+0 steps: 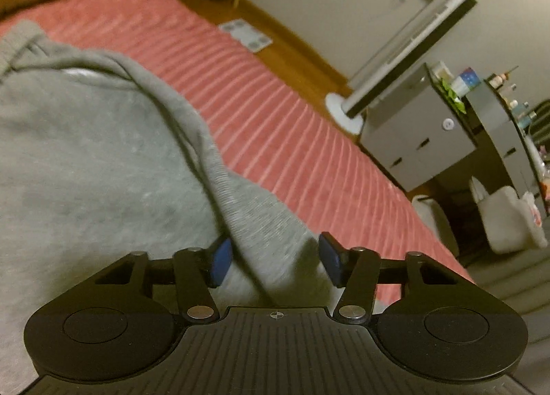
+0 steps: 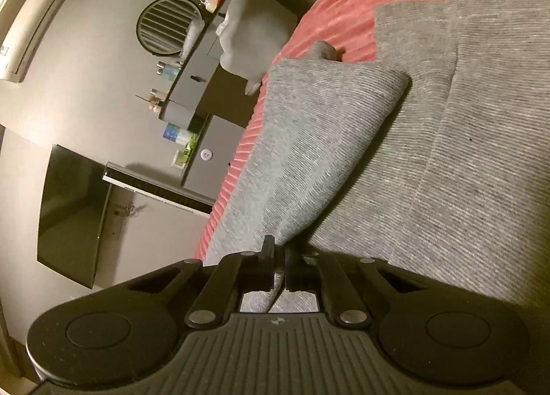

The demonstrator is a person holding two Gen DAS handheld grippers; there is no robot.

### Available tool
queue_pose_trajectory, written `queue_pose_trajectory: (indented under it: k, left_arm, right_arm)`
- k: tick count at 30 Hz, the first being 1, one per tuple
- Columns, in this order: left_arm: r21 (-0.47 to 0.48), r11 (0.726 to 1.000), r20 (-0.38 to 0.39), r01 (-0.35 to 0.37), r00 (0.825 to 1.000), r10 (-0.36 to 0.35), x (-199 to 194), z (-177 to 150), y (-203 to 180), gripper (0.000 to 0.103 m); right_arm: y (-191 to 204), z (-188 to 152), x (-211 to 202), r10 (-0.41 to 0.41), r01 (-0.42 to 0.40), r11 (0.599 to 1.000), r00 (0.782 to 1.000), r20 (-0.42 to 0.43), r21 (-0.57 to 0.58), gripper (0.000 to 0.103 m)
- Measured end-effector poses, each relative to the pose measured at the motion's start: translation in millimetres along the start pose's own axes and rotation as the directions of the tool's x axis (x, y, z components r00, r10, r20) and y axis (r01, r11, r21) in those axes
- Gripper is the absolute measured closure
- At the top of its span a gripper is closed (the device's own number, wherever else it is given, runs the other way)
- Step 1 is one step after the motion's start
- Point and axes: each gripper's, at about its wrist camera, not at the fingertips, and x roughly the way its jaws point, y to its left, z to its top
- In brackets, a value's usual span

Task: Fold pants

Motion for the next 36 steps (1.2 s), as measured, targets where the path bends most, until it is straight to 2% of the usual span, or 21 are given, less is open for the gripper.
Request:
queue_pose_trajectory:
  k: [1, 2, 3, 5, 8, 11, 14, 16, 19, 22, 24, 25, 26, 27, 29, 30, 32, 34, 36]
  left_arm:
    - [-0.012, 1.000, -0.012, -0.009, 1.000, 0.009, 5.5, 2.4, 0.5, 0.061]
    - [-0.022, 1.000, -0.013, -0.017, 1.000, 0.017, 8.3, 4.1, 1.4, 0.072]
    - [-0.029, 0.999, -0.009, -0.015, 1.000, 0.015, 8.2, 5.7, 2.3, 0.090]
    - [-0.047, 0.999, 0.005, 0.009, 1.000, -0.009, -0.3, 4.7, 2.2, 0.093]
    - [-0.006, 0.998, 0.076, 0.060, 0.995, -0.060, -37.1, -3.1, -1.1, 0.095]
    - [0.087, 0.989, 0.154, 0.123, 0.979, -0.136, -91.7, -19.9, -6.9, 0.095]
    - [0.164, 0.970, 0.221, 0.177, 0.952, -0.211, -156.1, -58.6, 3.7, 0.095]
    - [0.179, 0.965, 0.223, 0.193, 0.947, -0.231, -188.7, -88.3, 19.5, 0.095]
    - [0.159, 0.969, 0.162, 0.187, 0.964, -0.212, -213.4, -139.7, 55.2, 0.095]
    - [0.099, 0.986, 0.049, 0.133, 0.989, -0.139, -206.4, -180.8, 94.5, 0.093]
    - [0.067, 0.994, 0.020, 0.087, 0.996, -0.089, -195.8, -191.3, 114.3, 0.086]
    - [0.053, 0.997, 0.037, 0.061, 0.997, -0.063, -194.4, -192.4, 121.4, 0.083]
    - [0.023, 0.998, 0.065, 0.056, 0.996, -0.058, -194.0, -188.6, 128.3, 0.070]
    - [-0.023, 0.998, 0.094, 0.061, 0.994, -0.059, -193.3, -180.8, 135.3, 0.051]
    - [-0.047, 0.997, 0.181, 0.062, 0.982, -0.053, -190.9, -161.4, 141.0, 0.031]
    - [-0.042, 0.998, 0.214, 0.036, 0.977, -0.026, -190.8, -152.9, 137.6, 0.027]
    - [-0.003, 1.000, 0.238, 0.001, 0.971, -0.001, -184.1, -130.3, 133.2, 0.020]
    - [-0.011, 0.999, 0.253, -0.036, 0.967, 0.037, -177.8, -112.9, 130.1, 0.019]
    - [0.022, 0.999, 0.249, -0.041, 0.968, 0.034, -173.3, -101.8, 122.1, 0.018]
  right_arm:
    - [-0.8, -0.5, 0.8, 0.000, 0.000, 1.000, 1.000, 0.005, -0.003, 0.097]
    - [-1.3, -1.3, 2.0, 0.001, -0.001, 1.000, 1.000, 0.011, -0.006, 0.097]
    - [-2.2, -3.5, 0.6, 0.002, -0.002, 1.000, 1.000, 0.014, -0.012, 0.097]
    - [-0.1, -4.2, 0.2, 0.008, -0.008, 0.999, 1.000, 0.025, -0.035, 0.098]
    - [4.9, -0.6, -5.3, 0.028, -0.027, 0.999, 0.998, 0.050, -0.027, 0.099]
    - [23.0, 9.6, -28.8, 0.065, -0.062, 0.997, 0.993, 0.103, -0.037, 0.099]
    - [43.8, 20.7, -66.0, 0.112, -0.100, 0.992, 0.978, 0.174, -0.078, 0.099]
    - [54.5, 24.7, -90.4, 0.124, -0.105, 0.989, 0.970, 0.208, -0.103, 0.099]
    - [61.6, 24.0, -127.0, 0.079, -0.053, 0.992, 0.968, 0.239, -0.116, 0.099]
    - [54.4, 15.9, -147.2, -0.025, 0.047, 0.995, 0.973, 0.229, -0.091, 0.099]
    - [43.9, 2.7, -155.5, -0.110, 0.143, 0.981, 0.967, 0.230, -0.129, 0.099]
    - [35.7, -3.9, -156.0, -0.161, 0.196, 0.970, 0.961, 0.225, -0.142, 0.098]
    - [24.8, -8.7, -154.2, -0.209, 0.240, 0.961, 0.956, 0.207, -0.139, 0.098]
    - [17.2, -10.7, -150.7, -0.222, 0.249, 0.960, 0.956, 0.190, -0.131, 0.097]
    - [5.2, -6.7, -141.0, -0.251, 0.262, 0.961, 0.961, 0.119, -0.088, 0.092]
    - [2.3, -3.8, -137.4, -0.235, 0.242, 0.967, 0.967, 0.097, -0.075, 0.088]
    - [0.1, -1.0, -131.2, -0.217, 0.223, 0.973, 0.971, 0.096, -0.053, 0.050]
    - [-3.6, -1.3, -126.3, -0.183, 0.188, 0.981, 0.978, 0.100, -0.050, 0.046]
    - [-6.0, -0.6, -120.5, -0.163, 0.169, 0.984, 0.982, 0.099, -0.054, 0.046]
